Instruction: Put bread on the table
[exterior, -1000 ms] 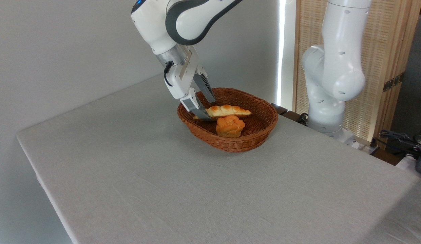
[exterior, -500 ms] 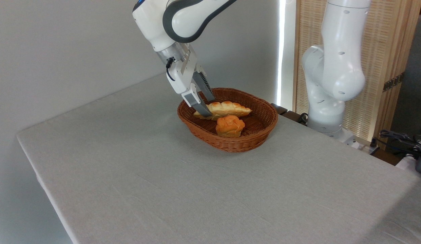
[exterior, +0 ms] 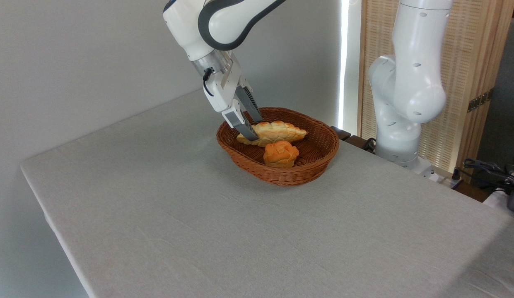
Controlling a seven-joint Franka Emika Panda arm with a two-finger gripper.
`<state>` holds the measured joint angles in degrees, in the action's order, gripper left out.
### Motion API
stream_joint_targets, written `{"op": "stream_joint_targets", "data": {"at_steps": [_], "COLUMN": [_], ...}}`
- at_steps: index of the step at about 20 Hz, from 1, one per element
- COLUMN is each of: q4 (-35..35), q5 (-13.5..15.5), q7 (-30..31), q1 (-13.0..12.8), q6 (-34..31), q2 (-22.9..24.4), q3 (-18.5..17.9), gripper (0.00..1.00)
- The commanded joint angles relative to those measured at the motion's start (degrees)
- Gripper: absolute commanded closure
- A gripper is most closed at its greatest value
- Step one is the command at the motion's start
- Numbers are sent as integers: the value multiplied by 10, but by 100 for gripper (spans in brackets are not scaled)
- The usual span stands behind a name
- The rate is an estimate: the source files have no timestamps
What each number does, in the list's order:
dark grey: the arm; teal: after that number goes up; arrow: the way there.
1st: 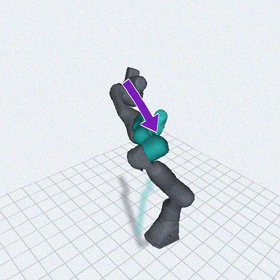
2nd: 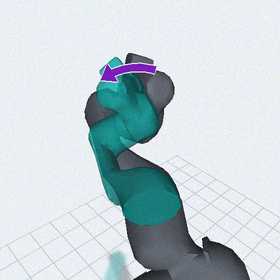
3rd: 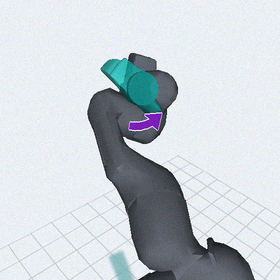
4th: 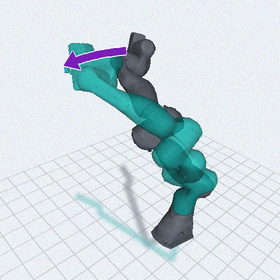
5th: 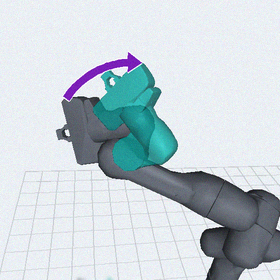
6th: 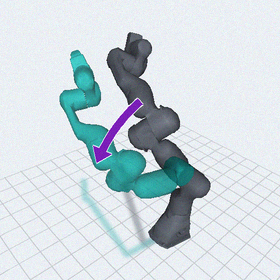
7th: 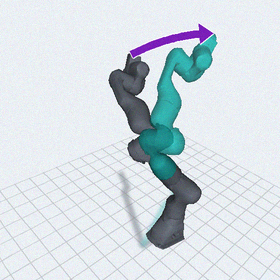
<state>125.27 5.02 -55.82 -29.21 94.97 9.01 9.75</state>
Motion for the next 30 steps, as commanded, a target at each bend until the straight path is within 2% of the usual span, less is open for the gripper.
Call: {"op": "stream_joint_targets", "data": {"at_steps": [1,18,22,27,30], "q4": [-1,-5,-20,-44,-74], "q5": [0,1,2,5,6], "q7": [4,7,8,5,1], "q1": [4,5,6,6,5], "q6": [-5,-4,-37,-51,-44], "q2": [5,12,21,37,37], "q3": [-3,-10,-11,-32,-82], "gripper": [79,80,79,79,79]}}
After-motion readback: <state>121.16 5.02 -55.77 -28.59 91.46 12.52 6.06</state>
